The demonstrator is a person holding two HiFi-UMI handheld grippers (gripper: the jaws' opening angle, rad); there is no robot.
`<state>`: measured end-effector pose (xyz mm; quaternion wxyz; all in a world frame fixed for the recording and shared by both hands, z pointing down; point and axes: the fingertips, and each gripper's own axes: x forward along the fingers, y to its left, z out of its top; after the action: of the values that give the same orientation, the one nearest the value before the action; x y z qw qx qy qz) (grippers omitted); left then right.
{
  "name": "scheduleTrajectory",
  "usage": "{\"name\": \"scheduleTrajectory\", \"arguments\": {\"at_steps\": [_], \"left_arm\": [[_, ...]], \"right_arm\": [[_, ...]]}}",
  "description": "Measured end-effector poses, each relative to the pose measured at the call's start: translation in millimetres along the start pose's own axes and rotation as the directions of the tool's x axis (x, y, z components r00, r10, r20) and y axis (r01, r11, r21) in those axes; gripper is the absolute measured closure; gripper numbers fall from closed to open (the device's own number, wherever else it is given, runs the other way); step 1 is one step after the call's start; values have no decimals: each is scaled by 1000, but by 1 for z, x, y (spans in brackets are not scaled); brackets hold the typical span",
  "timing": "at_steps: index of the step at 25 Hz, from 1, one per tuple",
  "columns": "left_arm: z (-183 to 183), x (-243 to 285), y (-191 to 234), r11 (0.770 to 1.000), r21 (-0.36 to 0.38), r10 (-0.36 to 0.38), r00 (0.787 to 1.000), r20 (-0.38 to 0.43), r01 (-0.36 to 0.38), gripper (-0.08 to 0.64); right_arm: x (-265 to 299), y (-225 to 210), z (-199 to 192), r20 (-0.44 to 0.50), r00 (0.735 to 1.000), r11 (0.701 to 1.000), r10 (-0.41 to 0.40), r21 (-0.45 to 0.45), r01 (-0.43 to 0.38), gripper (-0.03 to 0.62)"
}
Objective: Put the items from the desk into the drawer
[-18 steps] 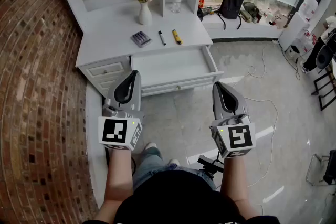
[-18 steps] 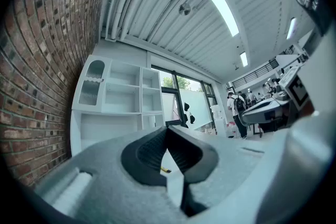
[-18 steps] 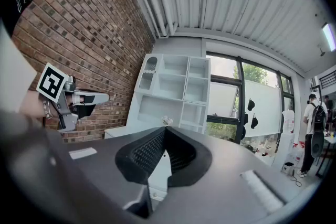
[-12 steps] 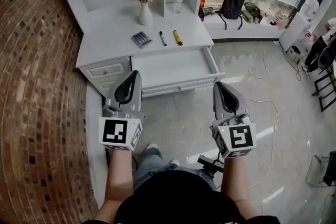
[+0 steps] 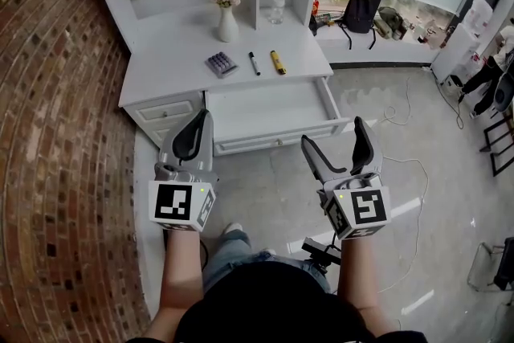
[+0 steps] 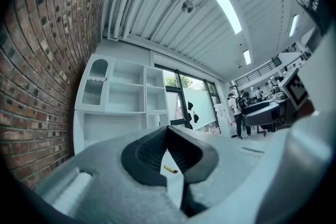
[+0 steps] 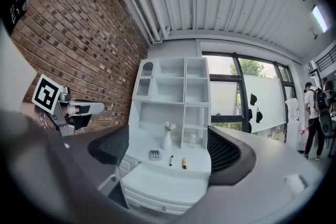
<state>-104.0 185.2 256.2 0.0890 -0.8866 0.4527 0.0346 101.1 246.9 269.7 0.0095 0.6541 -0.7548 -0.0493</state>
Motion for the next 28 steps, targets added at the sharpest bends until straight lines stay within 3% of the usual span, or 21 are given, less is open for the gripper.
{"name": "scheduleTrajectory", "arguments": {"at_steps": [12,19,28], "left_arm": [[-8,-9,7,996,-30,87,996,-11,-87,561],[-10,1,4,997,-19,81,997,-16,-81,561],[-24,44,32,997,-15,76,997,-16,-76,561]], "right_arm": [[-8,-16,-9,-34,999,999,32,-9,-33,153],[5,-20,-8,-39,998,999,40,-36,-41,178],[54,-35,-16,-47,999,999,9,-47,-11,192]]}}
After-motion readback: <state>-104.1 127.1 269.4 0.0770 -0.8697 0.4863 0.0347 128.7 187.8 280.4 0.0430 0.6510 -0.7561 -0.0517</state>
